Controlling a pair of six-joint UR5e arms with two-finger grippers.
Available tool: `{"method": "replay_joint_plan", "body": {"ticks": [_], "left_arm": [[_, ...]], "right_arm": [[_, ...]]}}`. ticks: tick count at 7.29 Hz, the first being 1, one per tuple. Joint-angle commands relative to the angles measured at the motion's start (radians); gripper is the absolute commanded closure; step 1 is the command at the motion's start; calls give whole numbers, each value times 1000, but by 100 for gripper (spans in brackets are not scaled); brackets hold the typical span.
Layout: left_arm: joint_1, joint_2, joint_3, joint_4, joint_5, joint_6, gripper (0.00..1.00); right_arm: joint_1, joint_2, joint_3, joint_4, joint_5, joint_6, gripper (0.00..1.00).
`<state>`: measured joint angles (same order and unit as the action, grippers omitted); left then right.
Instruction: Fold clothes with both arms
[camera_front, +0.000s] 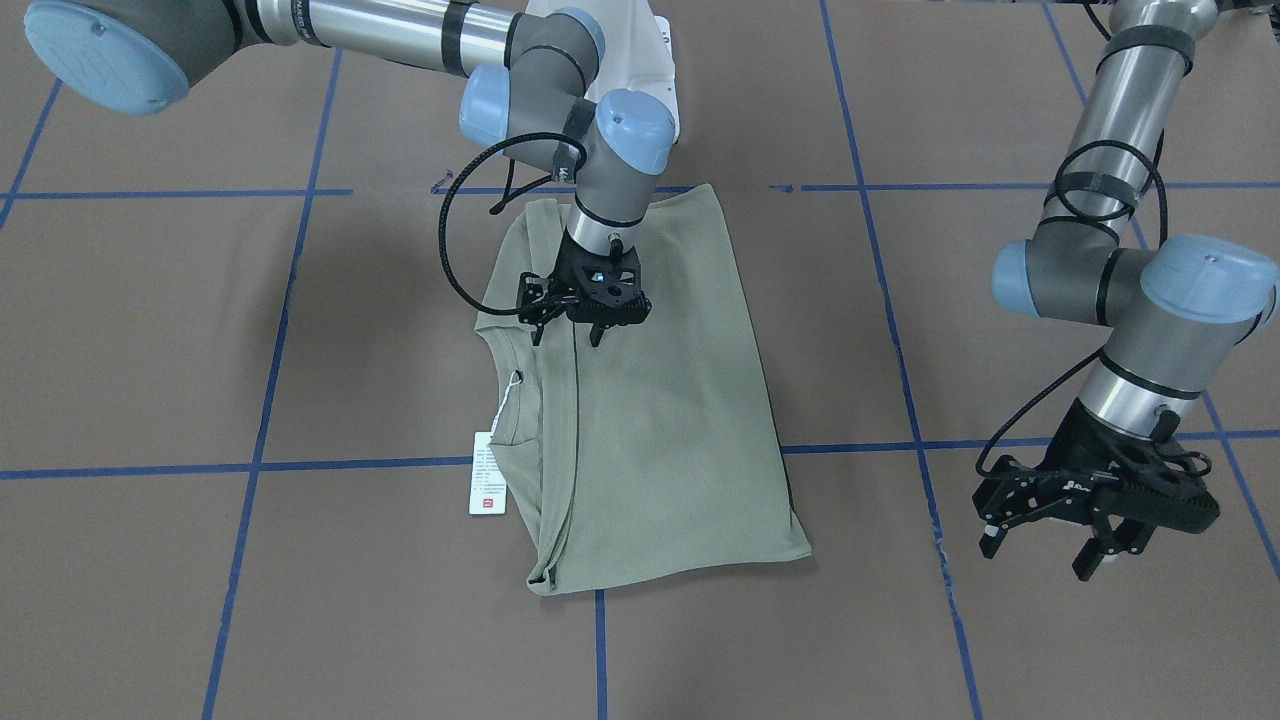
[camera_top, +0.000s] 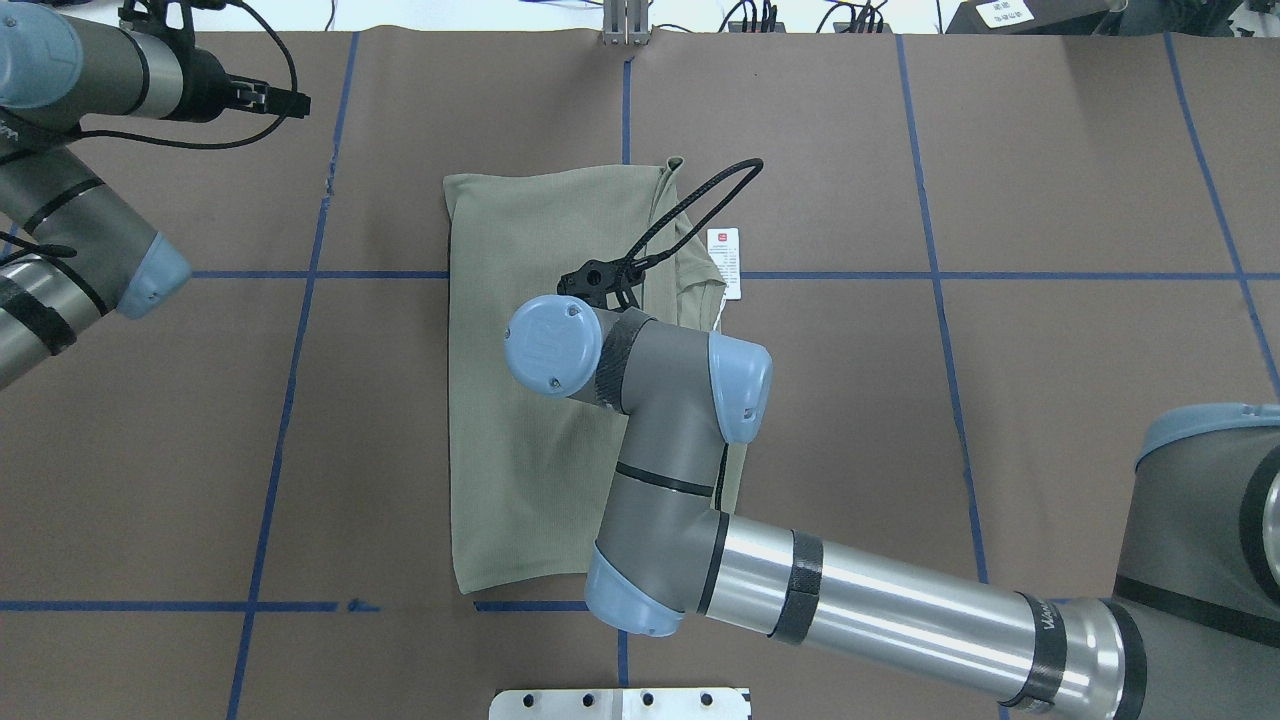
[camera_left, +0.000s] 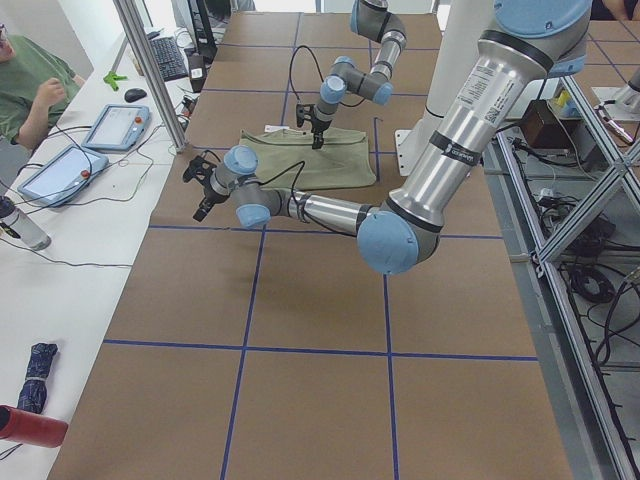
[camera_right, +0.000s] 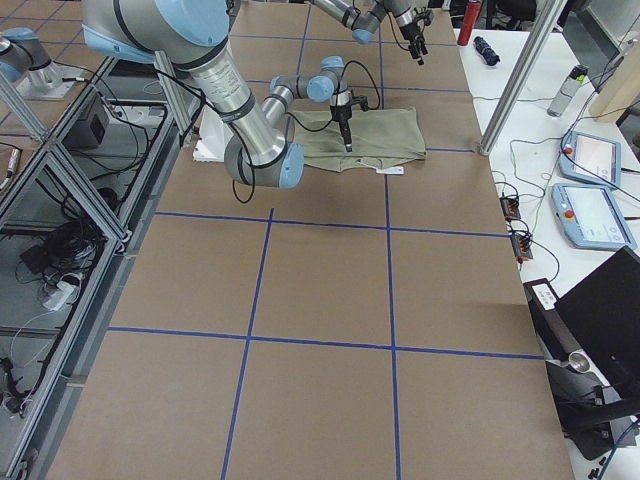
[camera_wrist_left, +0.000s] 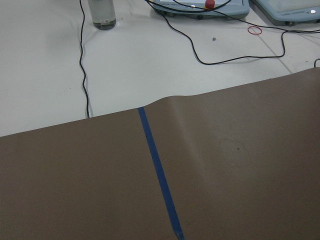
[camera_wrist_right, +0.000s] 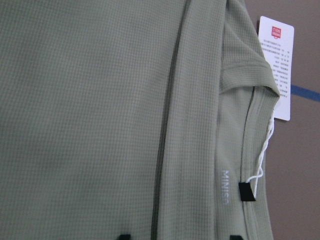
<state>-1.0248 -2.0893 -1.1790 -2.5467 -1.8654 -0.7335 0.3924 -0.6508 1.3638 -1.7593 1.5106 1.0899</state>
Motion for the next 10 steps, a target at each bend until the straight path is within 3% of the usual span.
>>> {"method": "replay_joint_plan", "body": {"ticks": [1, 5, 8, 9, 10], "left_arm": [[9, 0, 1, -1, 0, -15, 0], [11, 0, 1, -1, -1, -15, 0], [11, 0, 1, -3, -1, -15, 0], [11, 0, 1, -3, -1, -15, 0], [11, 0, 1, -3, -1, -15, 0]], "right_arm": [[-1, 0, -2, -6, -1, -22, 42], [-3, -1, -3, -8, -6, -31, 52], [-3, -1, -2, -8, -7, -31, 78], [-3, -1, -2, -8, -7, -31, 99], [-3, -3, -2, -8, -9, -31, 100]]}}
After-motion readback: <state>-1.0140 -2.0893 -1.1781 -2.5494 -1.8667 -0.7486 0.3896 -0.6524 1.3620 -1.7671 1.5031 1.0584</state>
